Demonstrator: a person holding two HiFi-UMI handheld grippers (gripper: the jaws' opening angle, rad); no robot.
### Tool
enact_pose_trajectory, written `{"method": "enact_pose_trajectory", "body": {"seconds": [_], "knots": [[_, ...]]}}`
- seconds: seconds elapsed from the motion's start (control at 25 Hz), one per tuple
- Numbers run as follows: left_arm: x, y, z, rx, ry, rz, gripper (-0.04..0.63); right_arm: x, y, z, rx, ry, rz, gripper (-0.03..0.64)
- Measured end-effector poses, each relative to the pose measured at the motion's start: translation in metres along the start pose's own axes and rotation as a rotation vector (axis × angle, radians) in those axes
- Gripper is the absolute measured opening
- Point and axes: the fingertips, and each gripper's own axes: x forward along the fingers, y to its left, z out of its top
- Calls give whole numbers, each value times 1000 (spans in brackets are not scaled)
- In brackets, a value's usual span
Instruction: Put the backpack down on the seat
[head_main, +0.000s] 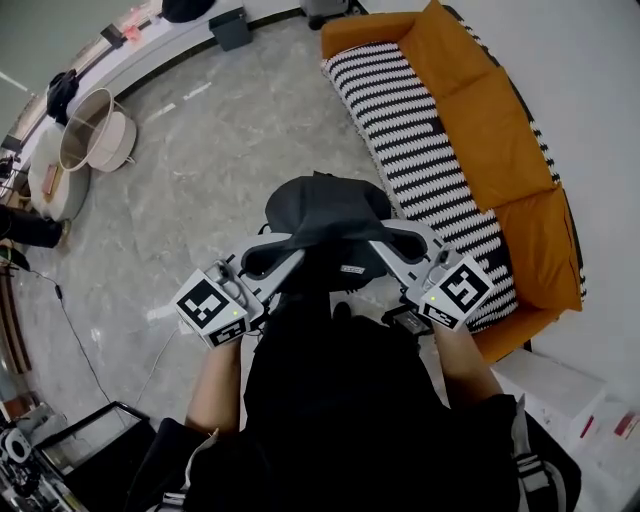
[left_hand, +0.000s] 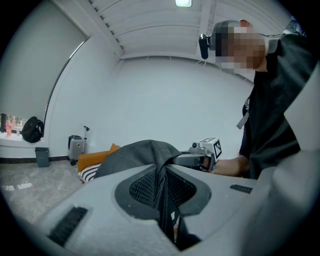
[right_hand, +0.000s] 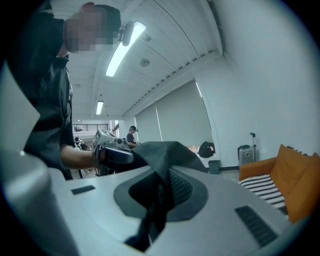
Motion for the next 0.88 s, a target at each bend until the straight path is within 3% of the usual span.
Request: {"method": "enact_pose_trajectory", "body": {"seconds": [0.6,0.88], "knots": [[29,130,51,5,-20,-102,44,94,-91,40,1,4,-69,34],[43,189,68,44,-31,-154,44,138,-134,49,13,-2,-105,34]]}}
